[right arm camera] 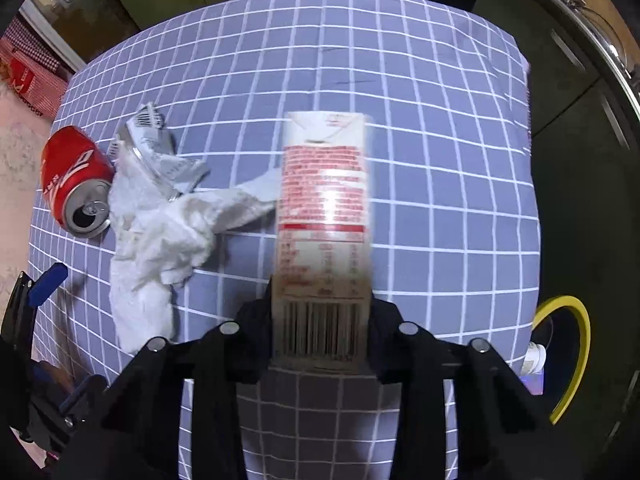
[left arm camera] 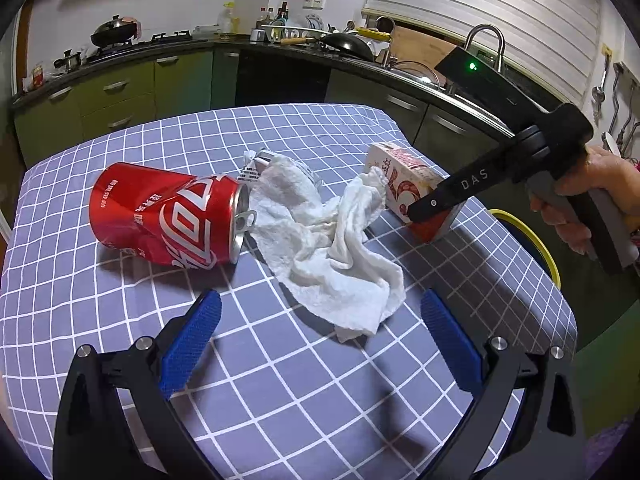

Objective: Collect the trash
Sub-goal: 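Carry the milk carton over the bin and release it with the right gripper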

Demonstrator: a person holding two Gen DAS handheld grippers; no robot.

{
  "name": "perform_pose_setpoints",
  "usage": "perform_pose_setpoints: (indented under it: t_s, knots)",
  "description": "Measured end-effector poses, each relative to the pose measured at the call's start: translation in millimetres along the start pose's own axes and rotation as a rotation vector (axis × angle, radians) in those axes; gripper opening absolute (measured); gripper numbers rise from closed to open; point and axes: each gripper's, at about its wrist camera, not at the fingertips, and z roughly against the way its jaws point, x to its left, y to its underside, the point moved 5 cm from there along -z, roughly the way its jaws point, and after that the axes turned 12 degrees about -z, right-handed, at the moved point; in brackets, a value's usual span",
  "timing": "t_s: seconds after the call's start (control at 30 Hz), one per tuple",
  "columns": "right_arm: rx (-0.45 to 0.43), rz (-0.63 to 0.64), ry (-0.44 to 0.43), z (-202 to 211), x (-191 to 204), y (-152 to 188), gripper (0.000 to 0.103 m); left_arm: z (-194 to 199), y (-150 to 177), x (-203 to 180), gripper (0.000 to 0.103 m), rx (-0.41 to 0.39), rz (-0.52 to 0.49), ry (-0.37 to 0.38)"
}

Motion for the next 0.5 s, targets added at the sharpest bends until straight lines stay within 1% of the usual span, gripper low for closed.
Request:
perform_pose_setpoints:
  t_s: [0.07,0.23,0.4,0.5]
  knots:
    - [0.004,-0.004,-0.008,0,-7,6,0.035,-1,0,-1,0.098,0.0,-0.004,0.005]
    - [0.011,-0.042,-0.071,6,-33,20,0.035,-2,-1,-4,0.098,-0.003,-0.015,0.004]
    - [0.032,-0.127,-0.183,14,-75,44,0.035,0,0,-3,0.098,-0.009,-0.008,0.007]
    - [0.013,-0.169,-0.216,30,-108,53,0.035,0,0,-3,0.098,-0.012,-0.011,0.011]
